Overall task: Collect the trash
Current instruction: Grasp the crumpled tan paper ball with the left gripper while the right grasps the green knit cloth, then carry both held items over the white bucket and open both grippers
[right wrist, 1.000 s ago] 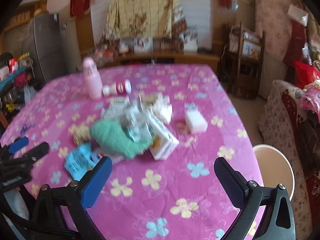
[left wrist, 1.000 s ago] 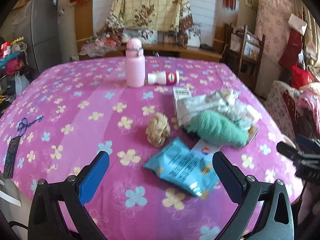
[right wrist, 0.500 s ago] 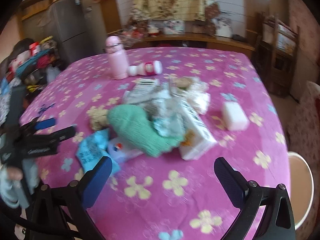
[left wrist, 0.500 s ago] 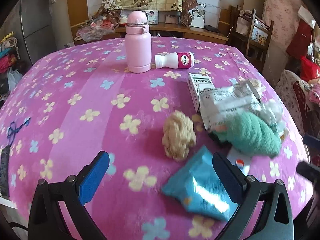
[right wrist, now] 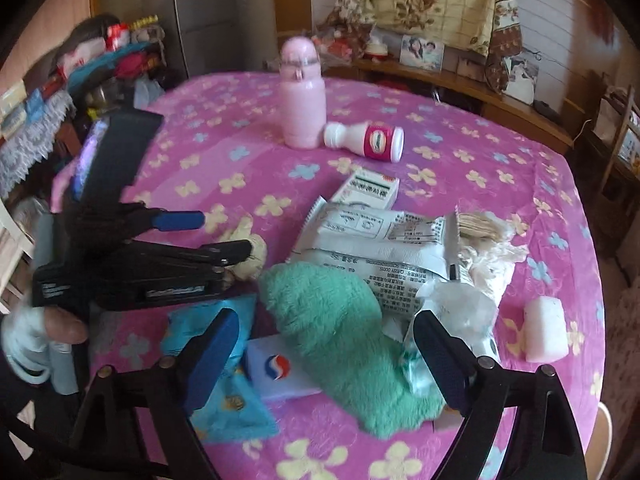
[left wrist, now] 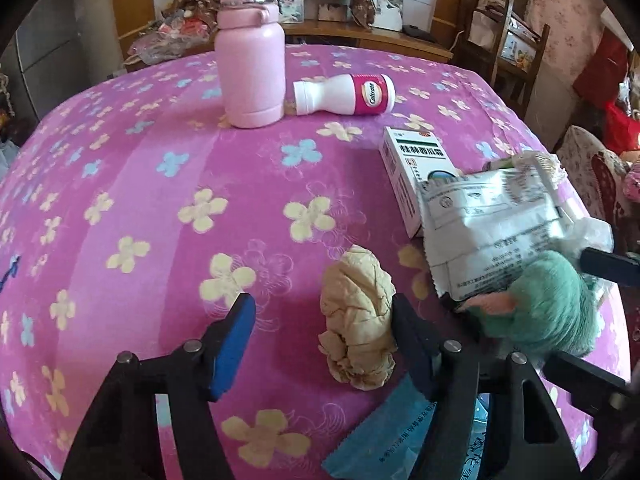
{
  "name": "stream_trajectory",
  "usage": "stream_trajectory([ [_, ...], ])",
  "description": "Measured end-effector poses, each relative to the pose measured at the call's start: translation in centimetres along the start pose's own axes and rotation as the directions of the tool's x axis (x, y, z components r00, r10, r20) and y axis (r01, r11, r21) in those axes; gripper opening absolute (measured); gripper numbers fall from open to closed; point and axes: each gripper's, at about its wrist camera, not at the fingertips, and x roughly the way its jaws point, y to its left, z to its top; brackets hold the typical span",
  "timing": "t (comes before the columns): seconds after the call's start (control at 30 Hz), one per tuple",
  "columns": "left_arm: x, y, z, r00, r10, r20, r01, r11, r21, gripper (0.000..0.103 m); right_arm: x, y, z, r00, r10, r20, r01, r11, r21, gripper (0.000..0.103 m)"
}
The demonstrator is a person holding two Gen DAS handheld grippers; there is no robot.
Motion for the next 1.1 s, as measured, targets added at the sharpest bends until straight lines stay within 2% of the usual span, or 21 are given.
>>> stream_trajectory([
  [0.03,0.0,-0.1,-0.1,1.000,-0.014,0.001,0.014,1.000,0.004,0.060,0.6,0.0,0.0,1.000,-0.005,-0.013,0.005,1.000,0.002,0.090],
  [0.07,-0.1,-0.2,-0.2,0.999,-0.039,0.001,0.039,0.999,0.009,0.048,0.9,-0.2,-0.2,1.000,-0.006,-0.022,0.006,1.000,0.006,0.082],
  [0.1,-0.3,-0.3,-0.3,0.998,-0.067,0.001,0.067,0.998,0.013,0.035,1.3,-0.2,-0.3,0.999,-0.001,-0.032,0.002,1.000,0.015,0.060],
  [0.13,-0.5,-0.4,-0.4,0.996,-0.085,-0.001,0.085,0.996,0.019,0.031,1.7,-0.4,-0.5,0.999,0.019,-0.042,-0.017,0.999,0.040,0.055],
  [0.23,-1.5,-0.8,-0.6,0.998,-0.058,0.006,0.058,0.998,0.030,0.028,1.1,-0.9,-1.0,0.998,0.054,-0.016,-0.052,0.994,0.093,0.052],
  [0.5,-6.7,-0.7,-0.6,0.994,-0.082,0.077,0.081,0.997,0.016,0.027,-4.6,-0.4,-2.3,0.979,0.176,0.099,-0.189,0.972,0.142,0.052],
  [0.57,-8.2,-1.5,-0.7,0.992,-0.087,0.096,0.084,0.996,0.038,0.027,-5.9,-0.2,-2.7,0.977,0.174,0.121,-0.190,0.972,0.138,0.052],
  [0.7,-10.4,-4.3,-0.9,0.986,-0.113,0.126,0.103,0.991,0.086,0.027,-8.4,-0.4,-4.2,0.983,0.106,0.148,-0.125,0.984,0.127,0.052],
  [0.87,-12.0,-9.2,-0.9,0.976,-0.170,0.136,0.149,0.977,0.156,0.027,-10.8,-2.3,-7.0,0.988,-0.023,0.152,0.000,0.989,0.146,0.052],
  [1.0,-12.3,-14.1,-1.0,0.966,-0.221,0.133,0.189,0.958,0.214,0.027,-12.8,-5.6,-10.0,0.980,-0.125,0.154,0.094,0.976,0.196,0.052],
  [1.1,-12.1,-18.7,-1.0,0.957,-0.264,0.119,0.224,0.936,0.272,0.027,-14.3,-8.3,-12.6,0.966,-0.212,0.149,0.173,0.956,0.238,0.052],
])
